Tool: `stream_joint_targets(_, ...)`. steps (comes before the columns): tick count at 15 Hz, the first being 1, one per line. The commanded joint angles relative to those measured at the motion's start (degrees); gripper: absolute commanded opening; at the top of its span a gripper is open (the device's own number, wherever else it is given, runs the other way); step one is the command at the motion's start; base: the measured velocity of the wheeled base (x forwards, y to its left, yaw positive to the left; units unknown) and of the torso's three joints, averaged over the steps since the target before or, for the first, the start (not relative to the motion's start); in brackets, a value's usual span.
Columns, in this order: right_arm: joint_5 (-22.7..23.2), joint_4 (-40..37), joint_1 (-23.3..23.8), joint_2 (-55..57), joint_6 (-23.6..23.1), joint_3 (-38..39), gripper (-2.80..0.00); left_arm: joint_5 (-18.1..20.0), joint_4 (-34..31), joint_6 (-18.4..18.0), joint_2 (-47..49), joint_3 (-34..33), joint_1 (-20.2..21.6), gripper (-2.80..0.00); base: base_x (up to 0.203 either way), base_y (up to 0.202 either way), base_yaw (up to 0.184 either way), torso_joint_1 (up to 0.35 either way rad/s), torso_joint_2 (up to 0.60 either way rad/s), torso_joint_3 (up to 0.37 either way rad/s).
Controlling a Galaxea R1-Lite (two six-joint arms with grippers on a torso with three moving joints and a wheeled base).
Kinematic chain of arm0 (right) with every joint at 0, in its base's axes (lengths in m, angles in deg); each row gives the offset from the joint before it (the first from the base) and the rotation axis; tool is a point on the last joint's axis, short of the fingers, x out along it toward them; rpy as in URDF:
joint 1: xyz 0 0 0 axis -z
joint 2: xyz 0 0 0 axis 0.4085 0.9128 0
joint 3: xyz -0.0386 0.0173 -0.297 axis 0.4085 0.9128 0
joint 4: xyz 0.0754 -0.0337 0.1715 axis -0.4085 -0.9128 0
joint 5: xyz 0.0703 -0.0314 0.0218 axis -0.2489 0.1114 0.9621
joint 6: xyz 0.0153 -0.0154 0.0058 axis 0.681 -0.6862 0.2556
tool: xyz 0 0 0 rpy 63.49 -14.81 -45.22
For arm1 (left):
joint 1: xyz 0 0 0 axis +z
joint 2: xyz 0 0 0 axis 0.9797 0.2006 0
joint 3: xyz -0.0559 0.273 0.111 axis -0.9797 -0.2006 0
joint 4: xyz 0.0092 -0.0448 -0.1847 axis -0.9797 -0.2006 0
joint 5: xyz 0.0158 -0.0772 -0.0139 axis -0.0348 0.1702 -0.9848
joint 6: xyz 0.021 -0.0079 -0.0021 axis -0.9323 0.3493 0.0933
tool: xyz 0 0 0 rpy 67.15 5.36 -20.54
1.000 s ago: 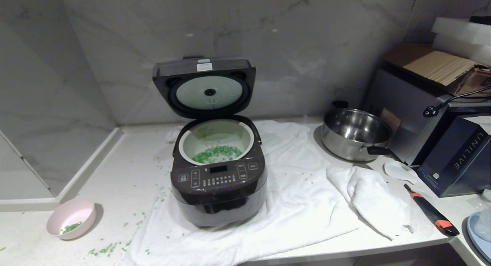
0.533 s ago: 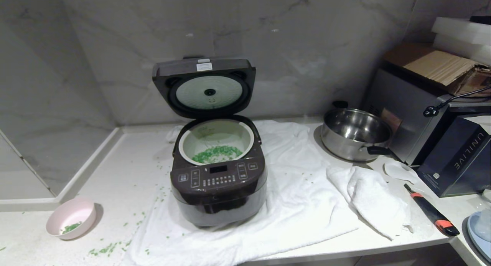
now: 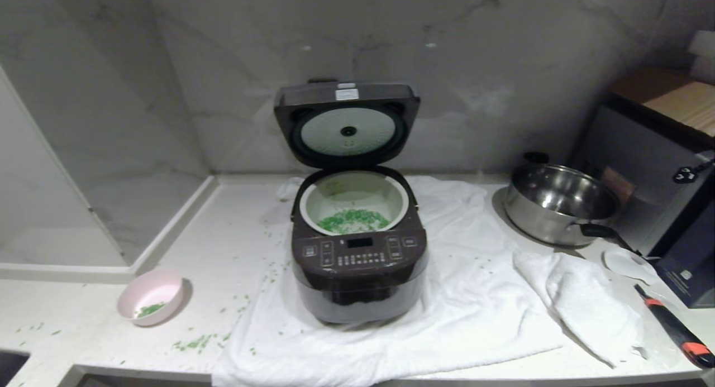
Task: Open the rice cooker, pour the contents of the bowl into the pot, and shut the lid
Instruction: Turn on the tap
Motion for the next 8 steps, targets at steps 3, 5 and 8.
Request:
stream_joint_targets(3, 0.0, 0.0, 0.0, 0.1, 0.1, 0.0, -2.80, 0.0, 0.0, 0.0, -0.1, 0.0, 0.1, -2.80, -0.001, -0.006, 0.176, 0.001, 0.00, 0.001)
stream_joint_targets(5, 0.0, 0.0, 0.0, 0.0, 0.1, 0.0, -2.80, 0.0, 0.0, 0.0, -0.1, -0.1, 0.1, -2.80, 0.000, -0.007, 0.174, 0.001, 0.01, 0.004)
stream_joint_targets(8, 0.0, 0.0, 0.0, 0.1, 0.1, 0.0, -2.80, 0.0, 0.0, 0.0, -0.1, 0.0, 0.1, -2.80, 0.001, -0.007, 0.174, 0.003, 0.01, 0.004)
